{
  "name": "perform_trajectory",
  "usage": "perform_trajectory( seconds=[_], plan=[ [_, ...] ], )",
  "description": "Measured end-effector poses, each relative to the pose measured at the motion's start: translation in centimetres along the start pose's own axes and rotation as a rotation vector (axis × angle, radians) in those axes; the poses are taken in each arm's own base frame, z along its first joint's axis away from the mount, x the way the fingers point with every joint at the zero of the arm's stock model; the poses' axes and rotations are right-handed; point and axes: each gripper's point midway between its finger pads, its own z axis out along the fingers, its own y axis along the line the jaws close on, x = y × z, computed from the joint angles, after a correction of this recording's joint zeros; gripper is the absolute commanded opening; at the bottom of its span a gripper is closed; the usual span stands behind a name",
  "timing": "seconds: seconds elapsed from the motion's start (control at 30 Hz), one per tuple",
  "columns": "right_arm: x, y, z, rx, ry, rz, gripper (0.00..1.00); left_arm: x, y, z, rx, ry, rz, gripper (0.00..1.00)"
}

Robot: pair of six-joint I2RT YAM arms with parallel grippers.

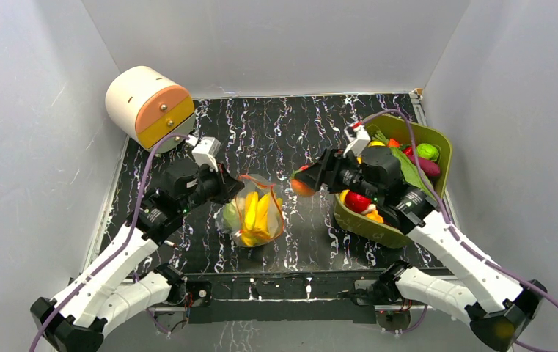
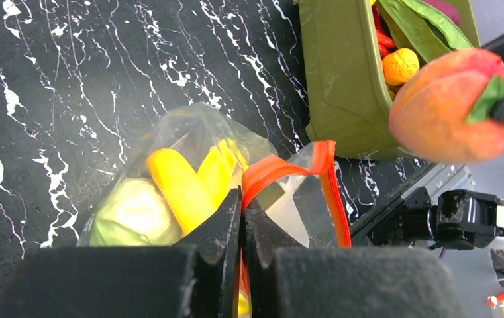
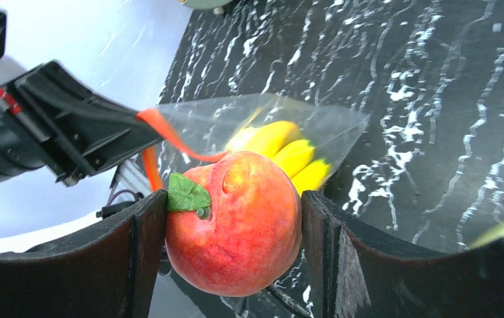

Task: Place the food in the zip-top bag and seal the zipper
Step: Place the fake fruit in the zipper food storage bag.

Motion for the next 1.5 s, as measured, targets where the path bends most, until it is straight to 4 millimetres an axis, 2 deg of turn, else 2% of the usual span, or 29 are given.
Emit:
perform_trajectory(
  seconds=[0.13,0.3,0.37,0.47,0.6,1.17,1.33,1.5],
  plan=[
    [1.8,2.5,1.3,-0.075,0.053,-0.014,0.47,-0.2,0.1,0.7,-0.016,0.005,-0.02,0.0],
    [5.4,6.2,2.7,-0.148,0.13,-0.074,0.5,-0.3,0.1,0.9,-0.015,0.002,-0.034,0.0],
    [6.9,7.1,3.5,-0.144,0.155,-0.105,0.5,-0.4,0.0,0.9,-0.014,0.001,-0.039,0.0],
    [9.0,7.4,4.6,-0.116,0.187,-0.142,0.5,-0.4,0.0,0.8,-0.013,0.0,-0.049,0.0],
    [10.3,6.3,6.0,-0.05,0.194,-0.166,0.5,-0.4,-0.2,0.7,-0.008,-0.003,-0.054,0.0],
    [10.0,5.2,9.3,0.113,0.07,-0.314,0.52,-1.1,-1.2,-0.6,0.037,-0.036,-0.072,0.0],
    [8.9,5.6,9.9,0.115,0.01,-0.321,0.54,-1.1,-1.5,-0.9,0.049,-0.036,-0.074,0.0],
    [8.7,5.9,10.4,0.109,-0.013,-0.326,0.57,-1.2,-1.7,-1.3,0.059,-0.044,-0.078,0.0]
  ],
)
